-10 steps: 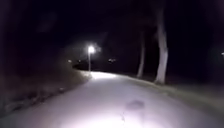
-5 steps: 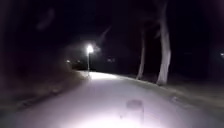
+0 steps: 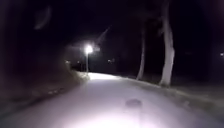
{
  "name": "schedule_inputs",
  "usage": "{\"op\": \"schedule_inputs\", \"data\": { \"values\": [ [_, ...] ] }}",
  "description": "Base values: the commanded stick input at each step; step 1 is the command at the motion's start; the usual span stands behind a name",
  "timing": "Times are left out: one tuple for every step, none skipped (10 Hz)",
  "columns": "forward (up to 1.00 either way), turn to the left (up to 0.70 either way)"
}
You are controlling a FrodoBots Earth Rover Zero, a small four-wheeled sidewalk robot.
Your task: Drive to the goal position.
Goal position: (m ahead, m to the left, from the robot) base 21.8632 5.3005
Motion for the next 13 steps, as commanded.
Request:
{"op": "schedule_inputs", "data": {
  "values": [
    [0.70,0.02],
    [0.70,0.04],
    [0.70,0.04],
    [0.70,0.14],
    [0.70,0.14],
    [0.70,0.14],
    [0.70,0.11],
    [0.70,0.00],
    [0.70,0.00],
    [0.70,0.00],
    [0.70,0.00],
    [0.70,0.00],
    [0.70,0.00]
  ]
}}
